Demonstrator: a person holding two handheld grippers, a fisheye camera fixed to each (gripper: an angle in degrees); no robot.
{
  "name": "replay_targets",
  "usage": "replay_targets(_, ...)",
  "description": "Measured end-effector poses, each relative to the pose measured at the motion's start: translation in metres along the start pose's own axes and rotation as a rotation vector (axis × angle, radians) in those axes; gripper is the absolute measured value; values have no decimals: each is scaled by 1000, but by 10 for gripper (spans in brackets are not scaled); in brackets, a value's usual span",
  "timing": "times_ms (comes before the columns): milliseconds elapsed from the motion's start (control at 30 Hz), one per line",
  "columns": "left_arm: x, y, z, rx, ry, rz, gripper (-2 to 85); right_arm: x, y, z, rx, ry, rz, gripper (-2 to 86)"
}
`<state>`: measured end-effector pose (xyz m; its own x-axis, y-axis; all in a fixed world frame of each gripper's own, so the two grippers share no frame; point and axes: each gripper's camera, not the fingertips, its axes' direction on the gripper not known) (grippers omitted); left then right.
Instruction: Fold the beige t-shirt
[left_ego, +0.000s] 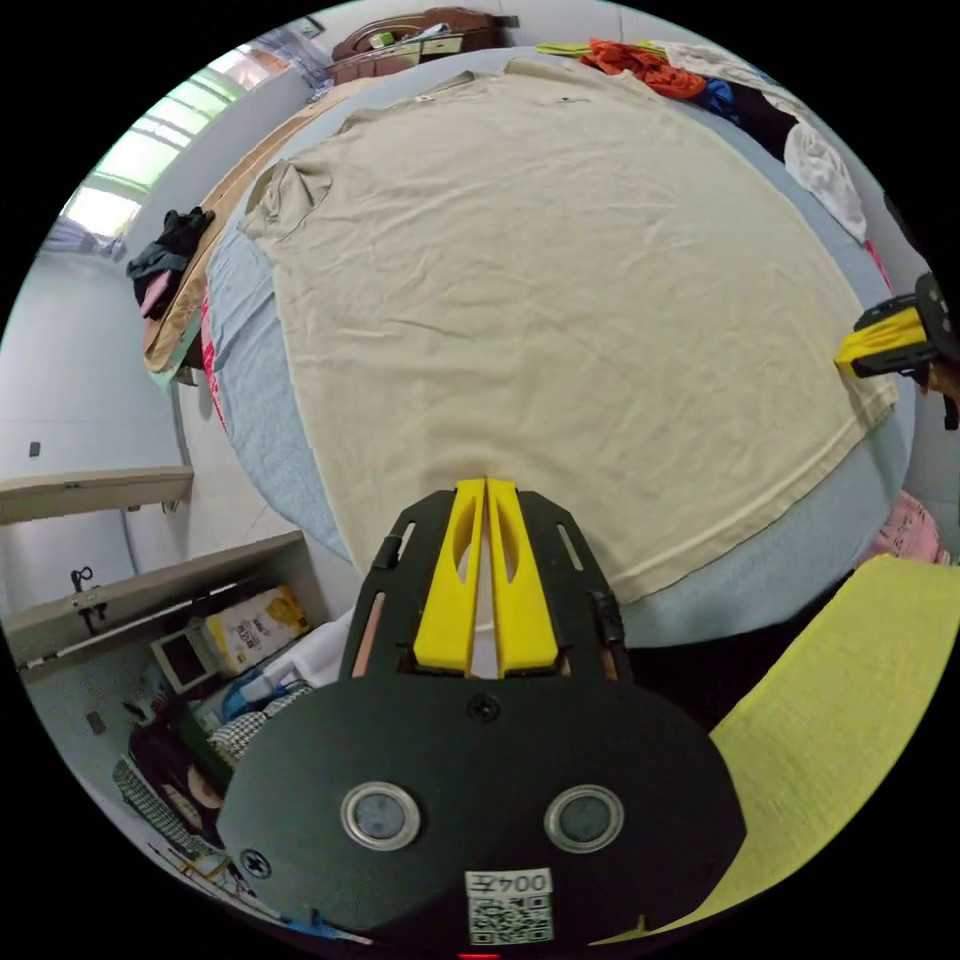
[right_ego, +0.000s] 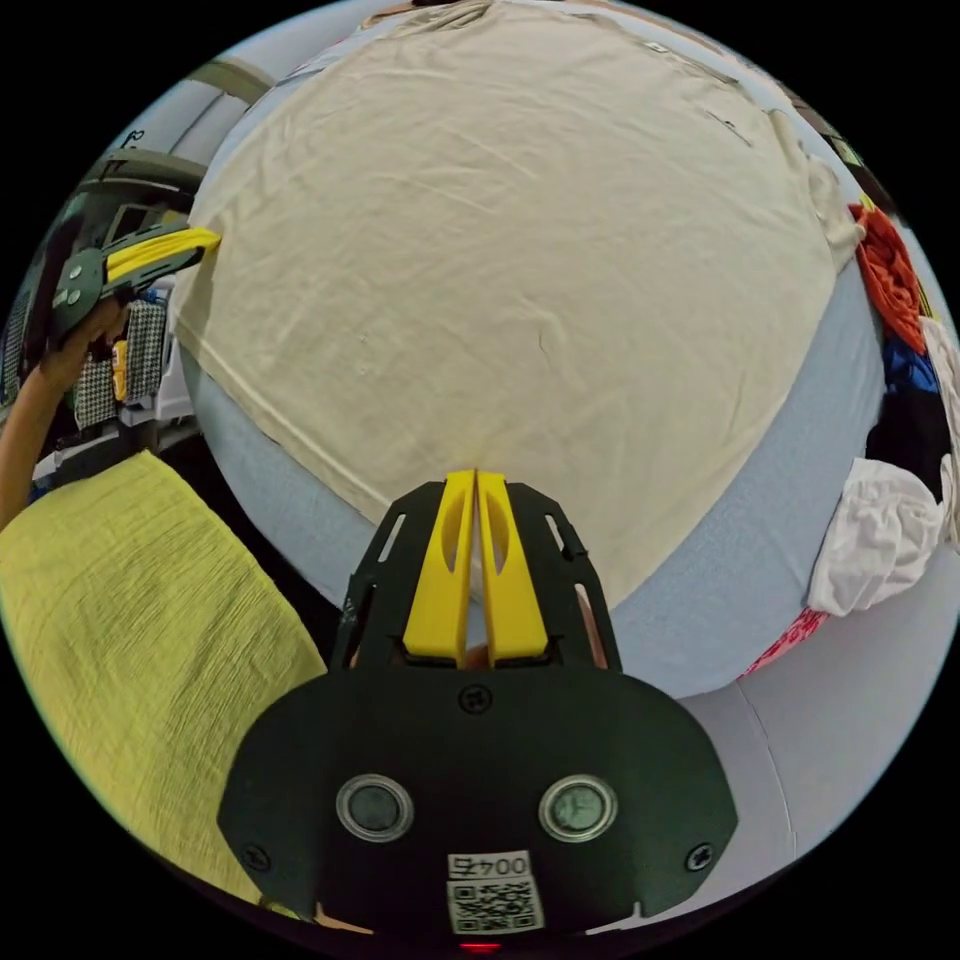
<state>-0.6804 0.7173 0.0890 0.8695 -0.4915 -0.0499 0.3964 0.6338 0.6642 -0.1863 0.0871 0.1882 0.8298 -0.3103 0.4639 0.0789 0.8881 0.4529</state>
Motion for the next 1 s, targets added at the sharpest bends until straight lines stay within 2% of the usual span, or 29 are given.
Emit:
replay_targets(233,-42,-19,7,-24,193,-5,5,-10,-22,11,-16,-33,68,-6)
replay_targets(333,-72,-25,16,-21,352,16,9,-23,-33,12,-18,-28,151,-1)
replay_targets(400,-102,-32,13,15,527,63,13,-32,-38,7,30,-61,225,7)
replay_targets(433,-113,-35,8,47,549,69,14,-40,-43,6,41,-91,262,24)
replay_targets(533,-170,-54,-24,249,440,128,26,-59,-61,16,34,-163,350,75)
replay_targets(600,-221,-84,-35,357,309,174,43,-68,-70,21,27,-107,413,75)
replay_targets(667,-260,-114,-34,406,252,187,62,-74,-81,26,-24,-50,436,65)
replay_targets(800,-323,-192,-23,416,176,220,88,-70,-88,34,-67,-90,465,64)
replay_targets(1000,-347,-271,-10,372,143,268,108,-65,-97,47,-136,-135,497,66)
